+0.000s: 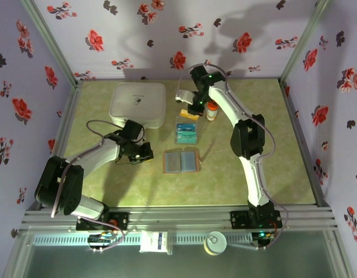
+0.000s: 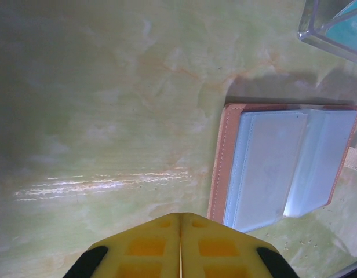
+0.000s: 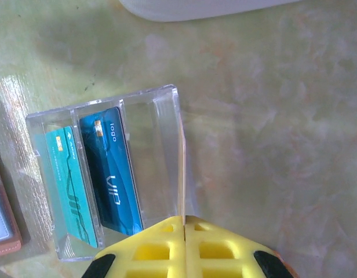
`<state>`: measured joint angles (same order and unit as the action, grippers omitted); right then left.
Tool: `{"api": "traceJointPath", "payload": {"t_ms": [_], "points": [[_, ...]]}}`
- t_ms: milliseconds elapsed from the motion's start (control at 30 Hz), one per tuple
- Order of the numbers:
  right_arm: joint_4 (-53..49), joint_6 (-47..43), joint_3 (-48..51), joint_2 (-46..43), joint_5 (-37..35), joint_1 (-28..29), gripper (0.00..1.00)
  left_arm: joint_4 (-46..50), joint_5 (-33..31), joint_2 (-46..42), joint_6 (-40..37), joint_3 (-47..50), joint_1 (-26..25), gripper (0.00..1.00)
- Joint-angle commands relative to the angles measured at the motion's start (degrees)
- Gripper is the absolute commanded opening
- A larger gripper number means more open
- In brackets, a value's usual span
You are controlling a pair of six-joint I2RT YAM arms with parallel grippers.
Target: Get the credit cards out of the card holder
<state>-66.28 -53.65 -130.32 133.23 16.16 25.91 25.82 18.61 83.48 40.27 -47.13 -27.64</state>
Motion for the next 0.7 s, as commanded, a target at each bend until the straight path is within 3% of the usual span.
{"api": "traceJointPath", "payload": {"t_ms": [0,33,133,200,300,500,667], "points": [[-2.89,-1.72,-1.92,1.93,0.83,-0.4,0.0,1.73,0.24,-0.53,-1.81,0.55,0.82,0.08],[-2.64,-1.72,-1.87,2.16,0.96,-0.42,0.01,1.62,0.28,-0.33,-1.84,0.62,0.91,0.08],[-0.7,-0.92,-1.87,2.08,0.44,-0.51,0.19,1.21,0.68,0.52,-1.81,0.5,1.09,0.08],[1.43,0.46,-1.87,1.54,-0.17,-0.76,0.21,1.12,0.9,0.92,-1.9,0.38,1.1,0.08],[4.2,2.03,-1.78,0.6,-0.16,-1.11,0.22,0.91,0.89,0.89,-1.9,0.29,1.18,0.08],[9.26,4.42,-0.12,0.62,-1.13,-0.84,0.13,0.89,1.1,1.13,-2.12,0.26,1.35,0.08],[11.56,4.67,1.77,1.59,-1.99,-0.16,0.13,0.81,1.14,1.07,-2.12,0.52,1.36,0.08]]}}
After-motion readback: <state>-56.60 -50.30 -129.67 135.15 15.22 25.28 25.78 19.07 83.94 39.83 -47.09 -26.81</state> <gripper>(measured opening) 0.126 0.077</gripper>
